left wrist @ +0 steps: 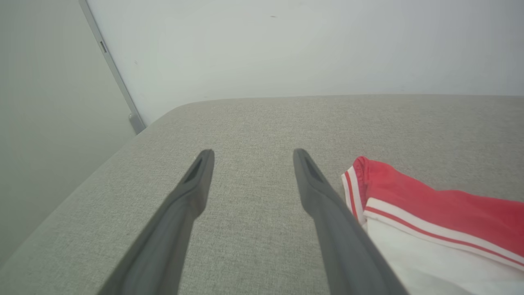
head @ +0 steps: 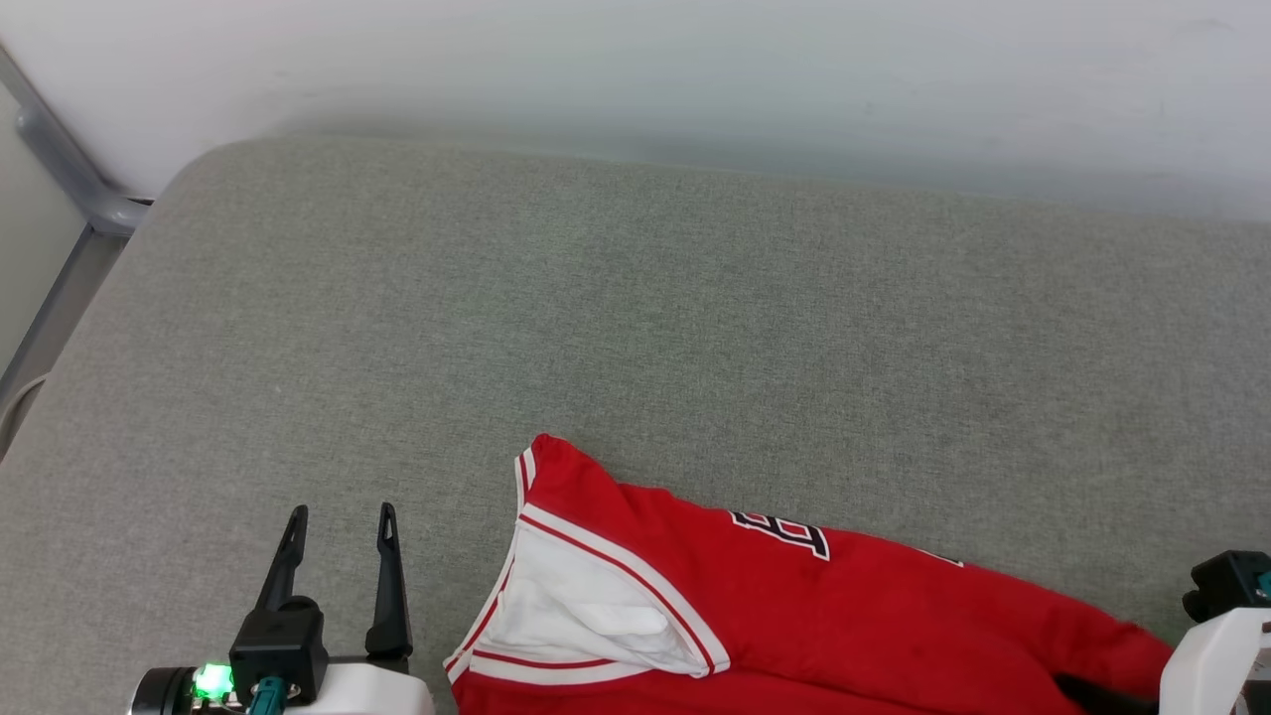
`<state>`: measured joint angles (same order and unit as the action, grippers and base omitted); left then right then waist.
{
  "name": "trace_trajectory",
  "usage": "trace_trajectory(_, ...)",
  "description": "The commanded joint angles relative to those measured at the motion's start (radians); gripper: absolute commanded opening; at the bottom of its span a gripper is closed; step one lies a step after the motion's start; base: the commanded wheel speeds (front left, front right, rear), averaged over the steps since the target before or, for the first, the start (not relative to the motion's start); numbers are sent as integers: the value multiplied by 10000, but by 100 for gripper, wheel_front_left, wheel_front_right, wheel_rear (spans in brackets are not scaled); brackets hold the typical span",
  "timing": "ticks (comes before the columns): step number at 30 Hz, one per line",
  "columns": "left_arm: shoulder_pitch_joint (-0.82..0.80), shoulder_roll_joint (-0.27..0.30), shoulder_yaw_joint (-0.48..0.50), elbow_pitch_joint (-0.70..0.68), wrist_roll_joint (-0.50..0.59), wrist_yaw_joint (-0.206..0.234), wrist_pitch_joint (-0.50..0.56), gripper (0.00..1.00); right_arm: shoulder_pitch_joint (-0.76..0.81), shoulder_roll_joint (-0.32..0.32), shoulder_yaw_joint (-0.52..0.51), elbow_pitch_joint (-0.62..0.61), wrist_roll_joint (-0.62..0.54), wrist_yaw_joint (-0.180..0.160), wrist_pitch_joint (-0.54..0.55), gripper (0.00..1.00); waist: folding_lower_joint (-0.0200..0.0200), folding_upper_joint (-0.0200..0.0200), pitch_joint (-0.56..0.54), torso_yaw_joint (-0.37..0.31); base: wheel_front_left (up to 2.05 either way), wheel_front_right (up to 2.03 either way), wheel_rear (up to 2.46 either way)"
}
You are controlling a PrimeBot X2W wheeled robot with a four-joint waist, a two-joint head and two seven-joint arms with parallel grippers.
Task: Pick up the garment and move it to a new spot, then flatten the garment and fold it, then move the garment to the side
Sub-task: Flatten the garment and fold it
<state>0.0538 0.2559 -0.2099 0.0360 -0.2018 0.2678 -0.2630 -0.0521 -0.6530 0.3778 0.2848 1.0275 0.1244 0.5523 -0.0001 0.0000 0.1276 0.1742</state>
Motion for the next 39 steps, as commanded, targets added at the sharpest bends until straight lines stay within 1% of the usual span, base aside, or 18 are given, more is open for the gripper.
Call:
trace_trajectory(1, 76, -116, 117, 38, 145, -102, -22, 100, 83, 482, 549, 158, 141, 113, 15, 0, 1, 0, -32, -5, 0, 0, 0)
trace_trajectory(5, 218, -377, 413, 74, 552, -333, -22, 100, -138, -8, 566, 312, 320, 59, -451, 0, 1, 0, -158, -59, 0, 0, 0)
trace_trajectory(9, 358, -577, 650, 37, 830, -522, -22, 100, -376, -560, 300, 445, 535, 51, -853, 0, 1, 0, -282, -131, 0, 0, 0)
trace_trajectory(15, 444, -773, 887, 15, 1157, -802, -22, 100, -468, -1356, -62, 747, 799, 54, -1085, 0, 1, 0, -407, -202, 0, 0, 0)
trace_trajectory(18, 479, -843, 961, -1, 1312, -899, -22, 100, -507, -1773, -273, 1110, 747, 53, -1125, 0, 1, 0, -471, -233, 0, 0, 0)
trace_trajectory(21, 541, -902, 1015, -1, 1420, -994, -22, 100, -514, -2034, -380, 1516, 598, 54, -1107, 0, 1, 0, -547, -262, 0, 0, 0)
trace_trajectory(24, 622, -950, 1035, 24, 1525, -1067, -22, 100, -496, -2035, -507, 1628, 645, 54, -1103, 0, 1, 0, -650, -266, 0, 0, 0)
trace_trajectory(28, 690, -996, 1083, 17, 1612, -1111, -22, 100, -289, -1922, -571, 1078, 869, 57, -1085, 0, 1, 0, -789, -274, 0, 0, 0)
trace_trajectory(33, 825, -1074, 1115, -8, 1682, -1158, -22, 100, -72, -1781, -548, -167, 1067, 59, -920, 0, 1, 0, -881, -302, 0, 0, 0)
trace_trajectory(38, 696, -1154, 1069, -6, 1760, -1259, -22, 100, -202, -1466, -284, -1431, 1063, 59, -485, 0, 1, 0, -834, -235, 0, 0, 0)
trace_trajectory(39, 602, -1203, 1035, 4, 1801, -1297, -22, 100, -427, -1157, -42, -2032, 911, 59, -159, 0, 1, 0, -767, -125, 0, 0, 0)
